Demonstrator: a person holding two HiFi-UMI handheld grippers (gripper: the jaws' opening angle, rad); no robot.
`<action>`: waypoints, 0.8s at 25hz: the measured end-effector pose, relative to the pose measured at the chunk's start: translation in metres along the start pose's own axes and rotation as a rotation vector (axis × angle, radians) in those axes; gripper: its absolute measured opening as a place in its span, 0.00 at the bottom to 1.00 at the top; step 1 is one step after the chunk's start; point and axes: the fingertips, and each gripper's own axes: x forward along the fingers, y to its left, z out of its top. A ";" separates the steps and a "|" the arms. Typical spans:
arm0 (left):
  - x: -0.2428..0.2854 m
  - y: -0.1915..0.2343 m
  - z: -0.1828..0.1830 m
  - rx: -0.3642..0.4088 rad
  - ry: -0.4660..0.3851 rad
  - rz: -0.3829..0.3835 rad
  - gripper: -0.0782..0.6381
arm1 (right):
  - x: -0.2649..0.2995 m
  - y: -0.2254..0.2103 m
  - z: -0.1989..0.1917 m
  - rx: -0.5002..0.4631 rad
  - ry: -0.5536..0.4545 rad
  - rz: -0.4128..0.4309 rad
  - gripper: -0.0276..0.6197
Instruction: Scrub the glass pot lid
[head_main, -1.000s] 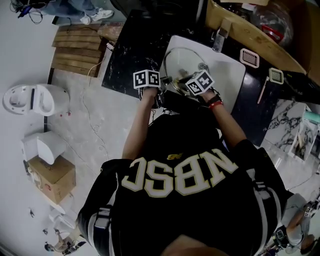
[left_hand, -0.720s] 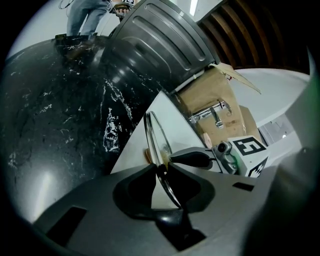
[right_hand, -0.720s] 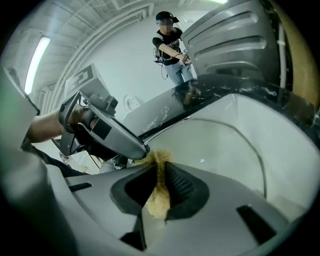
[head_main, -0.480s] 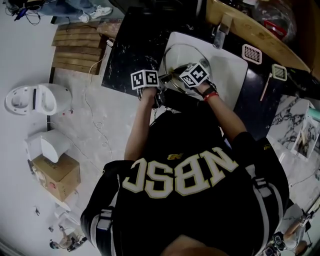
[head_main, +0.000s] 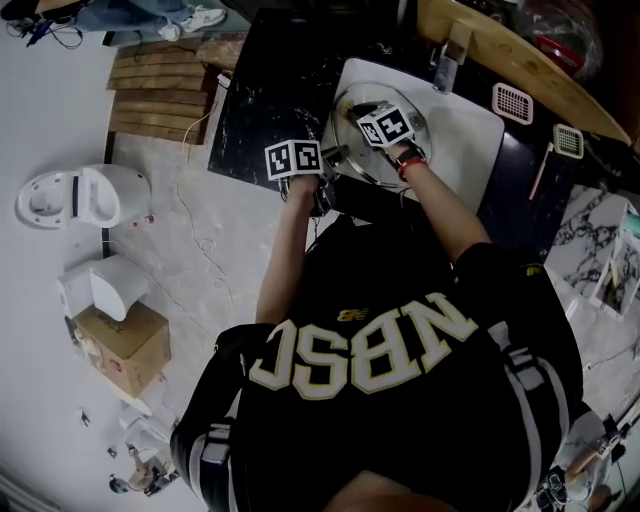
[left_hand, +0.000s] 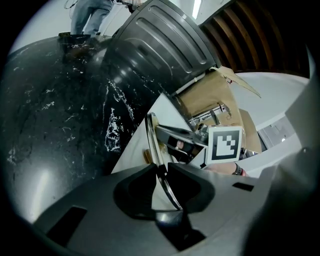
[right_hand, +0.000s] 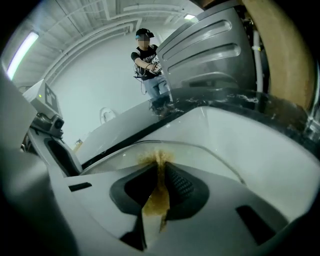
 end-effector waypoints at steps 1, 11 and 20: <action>0.000 0.000 0.000 0.000 -0.001 0.000 0.23 | 0.002 -0.006 0.001 -0.006 0.002 -0.014 0.13; 0.001 -0.001 -0.001 0.012 0.000 0.007 0.23 | 0.009 -0.086 -0.029 0.010 0.098 -0.162 0.13; 0.001 -0.002 -0.001 0.022 -0.001 0.000 0.23 | -0.018 -0.135 -0.087 0.078 0.240 -0.243 0.13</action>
